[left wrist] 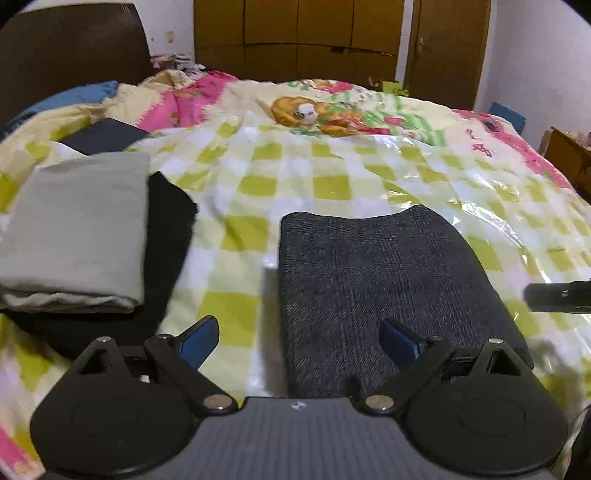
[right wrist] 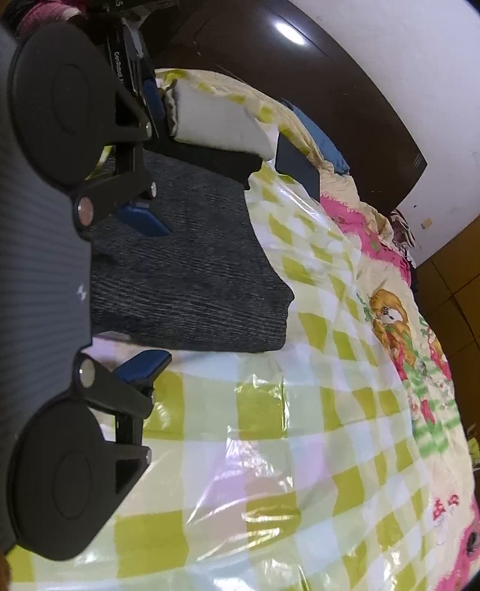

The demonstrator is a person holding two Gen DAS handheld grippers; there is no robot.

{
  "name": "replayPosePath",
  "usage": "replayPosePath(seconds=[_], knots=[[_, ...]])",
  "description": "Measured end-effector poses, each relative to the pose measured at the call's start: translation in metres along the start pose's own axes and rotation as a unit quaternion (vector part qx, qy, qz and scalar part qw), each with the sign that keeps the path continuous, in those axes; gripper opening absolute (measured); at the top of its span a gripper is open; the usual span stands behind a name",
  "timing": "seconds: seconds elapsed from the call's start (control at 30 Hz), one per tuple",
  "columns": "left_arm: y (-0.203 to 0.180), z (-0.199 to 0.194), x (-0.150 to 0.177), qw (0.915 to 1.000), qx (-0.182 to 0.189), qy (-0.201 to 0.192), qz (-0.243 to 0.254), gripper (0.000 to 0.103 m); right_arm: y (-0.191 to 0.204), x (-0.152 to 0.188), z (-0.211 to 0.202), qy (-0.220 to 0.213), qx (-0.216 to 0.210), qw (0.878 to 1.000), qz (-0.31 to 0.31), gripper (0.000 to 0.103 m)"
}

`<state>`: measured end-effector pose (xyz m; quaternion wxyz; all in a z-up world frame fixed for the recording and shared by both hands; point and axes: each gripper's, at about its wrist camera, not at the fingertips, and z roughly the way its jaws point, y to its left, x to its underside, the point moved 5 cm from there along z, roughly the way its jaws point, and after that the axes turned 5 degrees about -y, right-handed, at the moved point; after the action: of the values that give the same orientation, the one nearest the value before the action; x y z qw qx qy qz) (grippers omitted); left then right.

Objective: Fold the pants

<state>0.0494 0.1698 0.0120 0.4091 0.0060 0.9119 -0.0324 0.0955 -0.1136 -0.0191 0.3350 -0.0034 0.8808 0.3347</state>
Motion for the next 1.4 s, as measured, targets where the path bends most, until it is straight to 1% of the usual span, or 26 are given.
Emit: replayPosePath(seconds=[0.1,0.17,0.23,0.3,0.4,0.47,0.5,0.6,0.63,0.67,0.7,0.73,0.8,0.83,0.9,0.93,1.03,1.1,1.17,1.3,1.4], knots=[[-0.001,0.028,0.004,0.9997,0.007,0.023,0.000,0.103,-0.006,-0.001,0.020,0.014,-0.013,1.000,0.017,0.070],[-0.001,0.046,0.009,0.9986,0.026,0.046,-0.005,0.103,-0.010,0.001,0.034,0.029,-0.014,0.999,0.018,0.070],[-0.007,0.060,0.015,0.9965,0.055,0.063,-0.002,0.103,-0.013,0.004,0.047,0.040,-0.021,0.999,0.022,0.071],[-0.010,0.068,0.016,0.9953,0.074,0.062,0.003,0.103,-0.015,0.006,0.058,0.048,-0.035,0.998,0.034,0.072],[-0.007,0.081,0.011,0.9926,0.098,0.072,-0.010,0.103,-0.013,0.003,0.063,0.047,-0.047,0.997,0.048,0.073],[-0.005,0.084,0.011,0.9907,0.113,0.075,-0.009,0.103,-0.013,0.003,0.065,0.049,-0.055,0.997,0.030,0.073],[-0.004,0.088,0.011,0.9896,0.121,0.078,-0.009,0.103,-0.016,0.004,0.070,0.053,-0.060,0.996,0.032,0.073],[-0.005,0.096,0.010,0.9889,0.126,0.077,-0.016,0.103,-0.017,0.002,0.081,0.048,-0.073,0.995,0.056,0.074],[-0.008,0.098,0.008,0.9889,0.128,0.073,-0.016,0.103,-0.014,0.001,0.082,0.046,-0.073,0.995,0.052,0.073],[-0.012,0.099,0.007,0.9886,0.132,0.071,-0.017,0.103,-0.012,0.000,0.083,0.047,-0.068,0.996,0.039,0.071],[-0.017,0.098,0.006,0.9877,0.139,0.070,-0.020,0.103,-0.012,-0.001,0.081,0.051,-0.060,0.996,0.030,0.061],[-0.023,0.097,0.004,0.9893,0.129,0.066,-0.013,0.103,-0.015,-0.002,0.078,0.053,-0.055,0.997,0.031,0.044],[-0.033,0.093,-0.001,0.9906,0.124,0.057,0.011,0.103,-0.026,-0.007,0.068,0.052,-0.075,0.994,0.057,0.031],[-0.038,0.092,-0.003,0.9902,0.127,0.055,0.019,0.103,-0.031,-0.009,0.061,0.053,-0.081,0.993,0.068,0.030],[-0.049,0.095,-0.008,0.9879,0.142,0.061,0.015,0.103,-0.039,-0.010,0.051,0.048,-0.068,0.995,0.062,0.030],[-0.054,0.098,-0.010,0.9877,0.143,0.062,0.015,0.103,-0.043,-0.011,0.048,0.046,-0.066,0.995,0.066,0.030],[-0.075,0.103,-0.017,0.9847,0.161,0.064,0.021,0.102,-0.057,-0.018,0.028,0.030,-0.056,0.995,0.071,0.029],[-0.094,0.106,-0.022,0.9810,0.180,0.068,0.028,0.099,-0.071,-0.025,0.010,0.019,-0.043,0.996,0.072,0.029],[-0.122,0.113,-0.027,0.9764,0.200,0.070,0.041,0.099,-0.089,-0.032,-0.007,0.011,-0.026,0.997,0.068,0.029],[-0.190,0.134,-0.039,0.9673,0.234,0.070,0.069,0.099,-0.137,-0.052,-0.039,-0.008,0.019,0.997,0.069,0.029],[-0.248,0.152,-0.049,0.9574,0.265,0.075,0.088,0.098,-0.178,-0.066,-0.066,-0.030,0.059,0.995,0.079,0.029]])
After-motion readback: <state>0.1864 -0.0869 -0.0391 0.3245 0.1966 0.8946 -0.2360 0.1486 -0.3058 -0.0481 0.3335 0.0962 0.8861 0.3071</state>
